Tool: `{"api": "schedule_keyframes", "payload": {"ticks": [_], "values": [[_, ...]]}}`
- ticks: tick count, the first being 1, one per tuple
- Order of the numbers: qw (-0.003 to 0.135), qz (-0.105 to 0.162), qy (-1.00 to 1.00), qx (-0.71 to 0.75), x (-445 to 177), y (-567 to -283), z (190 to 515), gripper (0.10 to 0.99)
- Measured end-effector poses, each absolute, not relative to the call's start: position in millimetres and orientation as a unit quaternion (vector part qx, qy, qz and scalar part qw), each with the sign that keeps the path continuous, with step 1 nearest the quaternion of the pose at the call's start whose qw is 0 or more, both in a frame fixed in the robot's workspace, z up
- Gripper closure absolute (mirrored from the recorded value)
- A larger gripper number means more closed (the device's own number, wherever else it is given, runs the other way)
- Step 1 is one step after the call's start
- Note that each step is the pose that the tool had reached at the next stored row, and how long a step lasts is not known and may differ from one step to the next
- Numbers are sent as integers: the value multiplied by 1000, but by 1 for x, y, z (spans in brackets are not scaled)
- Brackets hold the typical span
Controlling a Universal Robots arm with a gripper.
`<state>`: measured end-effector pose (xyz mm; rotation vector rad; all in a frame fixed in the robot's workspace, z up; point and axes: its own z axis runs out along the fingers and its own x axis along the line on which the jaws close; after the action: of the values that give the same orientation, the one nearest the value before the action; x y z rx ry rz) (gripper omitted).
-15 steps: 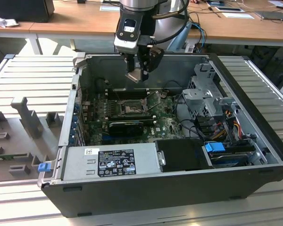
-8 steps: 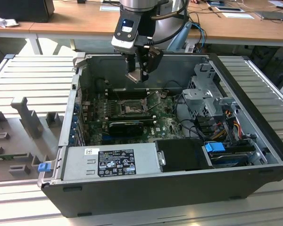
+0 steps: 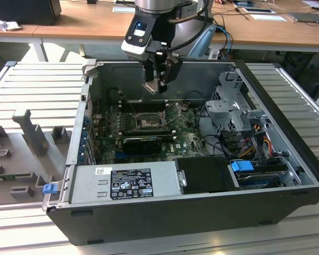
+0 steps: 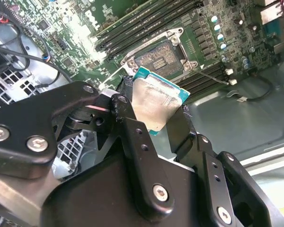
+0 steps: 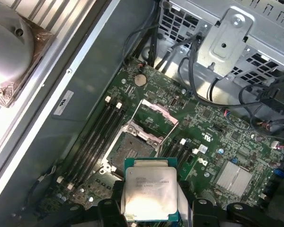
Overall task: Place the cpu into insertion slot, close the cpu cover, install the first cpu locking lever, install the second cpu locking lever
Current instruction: 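Place the cpu into insertion slot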
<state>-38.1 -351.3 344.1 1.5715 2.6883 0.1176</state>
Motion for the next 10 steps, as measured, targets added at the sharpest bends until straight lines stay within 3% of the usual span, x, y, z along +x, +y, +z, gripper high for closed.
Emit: {"api": "schedule_keyframes", "payload": {"ticks": [10], "values": [[15, 37, 837, 545, -38, -351, 343, 561]]}}
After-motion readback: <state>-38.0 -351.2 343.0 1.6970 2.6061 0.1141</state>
